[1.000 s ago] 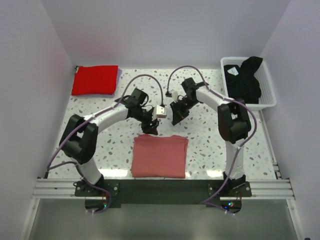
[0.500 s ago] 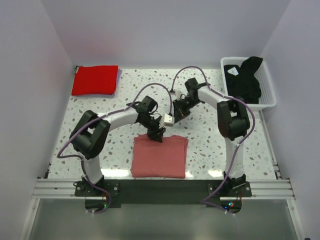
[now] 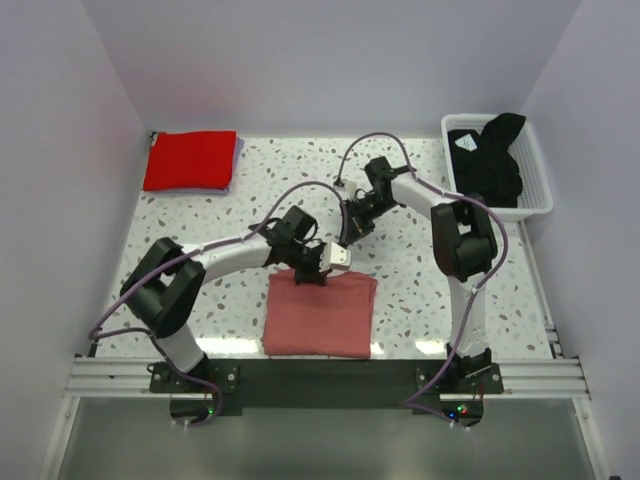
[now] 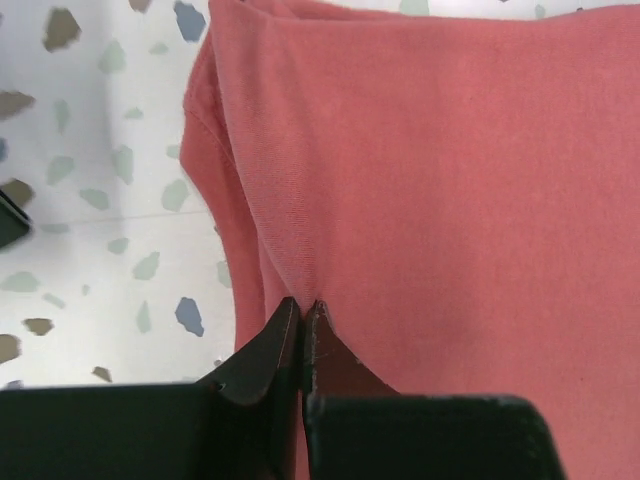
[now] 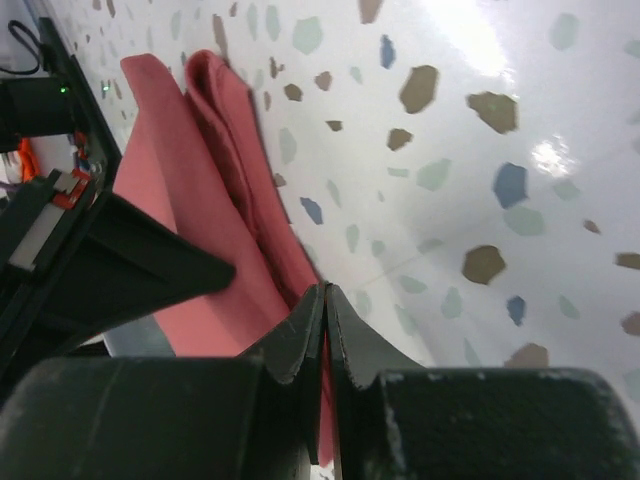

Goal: Fold and stack the t-shirts
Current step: Fold the tshirt

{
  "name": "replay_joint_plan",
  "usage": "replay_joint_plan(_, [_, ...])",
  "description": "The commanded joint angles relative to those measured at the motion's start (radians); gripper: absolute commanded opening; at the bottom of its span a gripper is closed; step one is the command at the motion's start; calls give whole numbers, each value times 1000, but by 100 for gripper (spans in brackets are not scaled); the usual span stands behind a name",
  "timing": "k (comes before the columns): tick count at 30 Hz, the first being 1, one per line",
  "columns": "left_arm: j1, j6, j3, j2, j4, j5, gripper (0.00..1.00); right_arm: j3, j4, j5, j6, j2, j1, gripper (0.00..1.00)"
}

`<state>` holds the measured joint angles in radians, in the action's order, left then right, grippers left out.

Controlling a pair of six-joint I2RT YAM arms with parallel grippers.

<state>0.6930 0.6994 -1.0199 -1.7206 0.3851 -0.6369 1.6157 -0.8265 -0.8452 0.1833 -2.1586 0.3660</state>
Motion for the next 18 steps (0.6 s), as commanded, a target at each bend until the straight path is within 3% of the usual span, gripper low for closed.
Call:
replay_joint_plan(1, [55, 34, 63, 119, -132, 95, 0, 47, -22, -87, 10, -26, 53, 7])
replay_joint_plan(13, [187, 118, 237, 205, -256, 333, 0, 151, -229, -152, 153, -89, 117, 7])
replay_joint_plan(18, [204, 112, 319, 190, -370, 431, 10, 164, -281, -140, 211, -98, 117, 7])
